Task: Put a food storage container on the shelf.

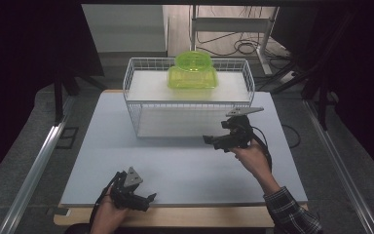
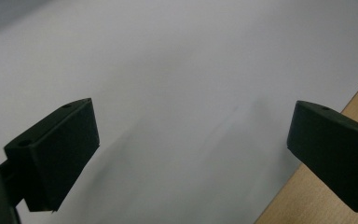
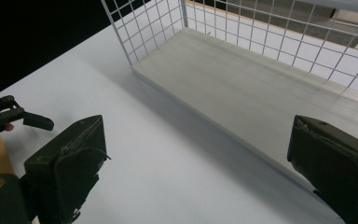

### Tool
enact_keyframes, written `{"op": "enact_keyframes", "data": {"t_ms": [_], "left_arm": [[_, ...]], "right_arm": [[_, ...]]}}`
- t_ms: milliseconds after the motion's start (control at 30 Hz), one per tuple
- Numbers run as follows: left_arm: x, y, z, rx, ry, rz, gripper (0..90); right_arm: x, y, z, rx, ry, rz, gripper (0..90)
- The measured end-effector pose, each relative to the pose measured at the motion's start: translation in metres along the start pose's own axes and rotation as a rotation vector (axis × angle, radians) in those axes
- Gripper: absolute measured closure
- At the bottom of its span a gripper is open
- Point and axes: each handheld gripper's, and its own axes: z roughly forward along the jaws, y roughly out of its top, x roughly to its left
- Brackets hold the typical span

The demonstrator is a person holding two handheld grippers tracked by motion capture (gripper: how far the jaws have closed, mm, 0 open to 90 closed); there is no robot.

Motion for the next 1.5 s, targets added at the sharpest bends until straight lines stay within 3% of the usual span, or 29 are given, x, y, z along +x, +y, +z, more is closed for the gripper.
{"op": "enact_keyframes", "data": {"t_ms": [1500], "left_arm": [[0.000,0.000,0.000,0.001,-0.001,0.001,1.9]], "right_arm": [[-0.003,-0.056,0.015,0.041,-0.051,-0.022,4.6]]}}
